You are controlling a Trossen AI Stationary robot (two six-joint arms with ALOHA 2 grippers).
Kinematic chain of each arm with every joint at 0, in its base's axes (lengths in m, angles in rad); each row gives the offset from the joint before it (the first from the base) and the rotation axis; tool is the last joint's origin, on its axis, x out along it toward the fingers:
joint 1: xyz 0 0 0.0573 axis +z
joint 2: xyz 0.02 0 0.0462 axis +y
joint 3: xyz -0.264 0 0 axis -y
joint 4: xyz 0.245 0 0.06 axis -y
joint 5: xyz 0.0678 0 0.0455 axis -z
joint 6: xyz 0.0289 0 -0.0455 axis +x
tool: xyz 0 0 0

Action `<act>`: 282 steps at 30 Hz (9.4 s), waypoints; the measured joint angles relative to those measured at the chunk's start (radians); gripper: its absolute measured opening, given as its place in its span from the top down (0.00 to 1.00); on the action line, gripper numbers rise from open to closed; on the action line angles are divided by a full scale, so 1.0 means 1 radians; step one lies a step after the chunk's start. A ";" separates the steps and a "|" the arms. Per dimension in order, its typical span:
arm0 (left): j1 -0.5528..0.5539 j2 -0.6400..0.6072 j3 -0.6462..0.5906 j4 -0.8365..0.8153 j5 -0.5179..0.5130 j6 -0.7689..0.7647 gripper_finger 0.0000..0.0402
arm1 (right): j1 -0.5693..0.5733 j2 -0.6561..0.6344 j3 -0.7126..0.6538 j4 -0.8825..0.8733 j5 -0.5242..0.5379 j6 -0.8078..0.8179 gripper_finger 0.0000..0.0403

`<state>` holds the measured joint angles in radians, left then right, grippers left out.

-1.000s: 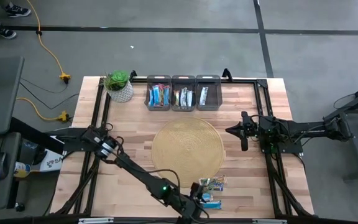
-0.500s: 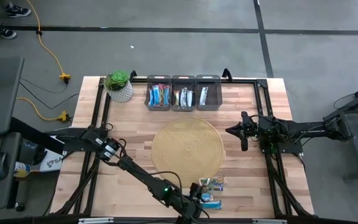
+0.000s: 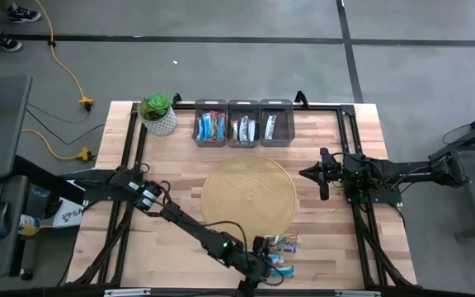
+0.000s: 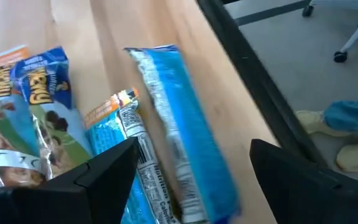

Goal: Pick and place Granola Bars by type
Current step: Put the blue granola bar into the right black bin

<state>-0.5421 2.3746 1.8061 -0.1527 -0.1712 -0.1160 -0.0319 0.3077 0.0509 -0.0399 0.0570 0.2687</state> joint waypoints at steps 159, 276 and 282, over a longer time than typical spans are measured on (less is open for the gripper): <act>0.110 -0.032 0.000 -0.082 0.144 -0.054 0.98 | 0.000 0.000 0.000 0.000 0.000 0.000 1.00; 0.939 -0.262 0.547 -0.743 -0.189 -0.209 1.00 | 0.000 0.000 -0.002 0.000 0.000 0.000 1.00; 0.956 -0.246 0.484 -0.678 -0.078 -0.207 1.00 | 0.000 0.000 -0.002 0.000 0.000 0.000 1.00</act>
<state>0.4136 2.1281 2.2905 -0.8309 -0.2487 -0.3233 -0.0322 0.3077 0.0494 -0.0396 0.0568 0.2687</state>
